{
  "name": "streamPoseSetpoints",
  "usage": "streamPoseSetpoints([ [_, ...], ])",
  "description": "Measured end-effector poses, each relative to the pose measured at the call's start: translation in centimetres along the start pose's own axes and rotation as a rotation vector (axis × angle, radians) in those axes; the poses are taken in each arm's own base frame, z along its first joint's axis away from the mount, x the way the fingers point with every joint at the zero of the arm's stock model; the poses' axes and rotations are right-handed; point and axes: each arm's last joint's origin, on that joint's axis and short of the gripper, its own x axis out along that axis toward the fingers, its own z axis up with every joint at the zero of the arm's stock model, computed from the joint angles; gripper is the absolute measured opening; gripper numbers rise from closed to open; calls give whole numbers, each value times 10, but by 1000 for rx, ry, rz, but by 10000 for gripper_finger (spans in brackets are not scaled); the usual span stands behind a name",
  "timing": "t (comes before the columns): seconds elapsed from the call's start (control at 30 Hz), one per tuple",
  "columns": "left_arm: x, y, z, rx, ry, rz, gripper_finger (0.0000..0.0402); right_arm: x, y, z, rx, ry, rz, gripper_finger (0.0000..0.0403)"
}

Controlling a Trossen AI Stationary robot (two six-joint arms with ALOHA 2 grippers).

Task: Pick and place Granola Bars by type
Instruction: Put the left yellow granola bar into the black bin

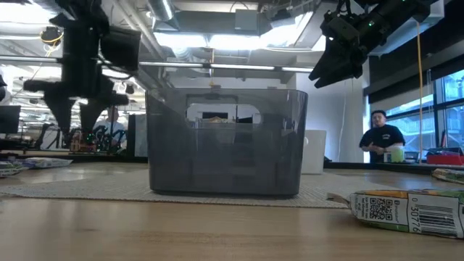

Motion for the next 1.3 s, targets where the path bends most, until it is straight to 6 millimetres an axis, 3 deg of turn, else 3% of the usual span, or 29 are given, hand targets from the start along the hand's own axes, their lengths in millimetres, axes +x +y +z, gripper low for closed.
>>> streamPoseSetpoints([
  [0.37,15,4,-9,-11,16,18,201,0,0,0,-2,0,-1,245],
  [0.7,17,3,-10,-27,31,-2,249,0,0,0,-1,0,-1,245],
  [1.3,21,9,3,-123,55,20,247,0,0,0,0,0,-1,245],
])
